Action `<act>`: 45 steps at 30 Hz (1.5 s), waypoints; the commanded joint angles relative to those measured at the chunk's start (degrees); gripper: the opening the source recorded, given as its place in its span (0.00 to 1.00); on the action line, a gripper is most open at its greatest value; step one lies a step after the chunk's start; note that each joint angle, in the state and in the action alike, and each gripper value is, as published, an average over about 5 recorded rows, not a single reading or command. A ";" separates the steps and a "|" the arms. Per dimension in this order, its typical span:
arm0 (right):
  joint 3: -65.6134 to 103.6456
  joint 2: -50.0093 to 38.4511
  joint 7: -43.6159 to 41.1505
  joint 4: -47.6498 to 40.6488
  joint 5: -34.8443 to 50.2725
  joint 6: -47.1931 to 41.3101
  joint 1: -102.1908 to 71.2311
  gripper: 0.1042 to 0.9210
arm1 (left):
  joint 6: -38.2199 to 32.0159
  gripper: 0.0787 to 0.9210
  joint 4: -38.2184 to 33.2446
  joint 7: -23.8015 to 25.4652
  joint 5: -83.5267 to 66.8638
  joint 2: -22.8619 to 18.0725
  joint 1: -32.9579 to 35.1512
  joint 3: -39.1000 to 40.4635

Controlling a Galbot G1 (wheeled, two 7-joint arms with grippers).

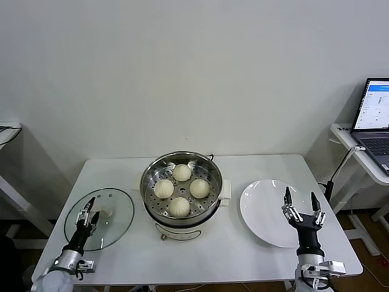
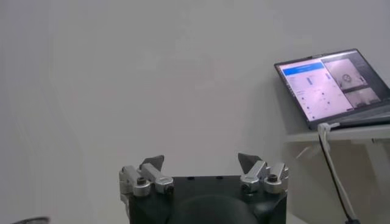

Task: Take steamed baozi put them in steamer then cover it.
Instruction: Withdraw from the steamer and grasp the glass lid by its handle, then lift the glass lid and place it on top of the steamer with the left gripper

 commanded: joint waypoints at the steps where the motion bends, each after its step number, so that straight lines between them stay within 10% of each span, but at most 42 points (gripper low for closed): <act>1: 0.03 0.18 0.02 -0.11 -0.35 0.26 -0.21 0.88 | 0.88 0.88 3.38 -0.18 0.91 0.08 -4.38 0.58; 10: -0.20 0.41 -0.05 -1.22 -1.24 0.88 -0.09 0.88 | 0.67 0.85 6.39 -0.44 0.80 0.12 -5.17 1.51; 26: -0.48 0.45 -0.17 -1.83 -1.31 1.48 0.23 0.88 | 1.15 0.31 5.70 -0.94 1.34 -0.25 -4.56 0.58; 32: -0.54 0.43 -0.21 -2.01 -1.27 1.55 0.53 0.88 | 2.90 0.15 -5.21 -0.93 -1.67 -0.53 -0.60 -1.03; 45: -0.98 0.04 -0.41 -3.93 -1.08 1.82 1.78 0.88 | 14.40 0.14 -36.78 9.67 -17.21 4.64 14.91 -1.64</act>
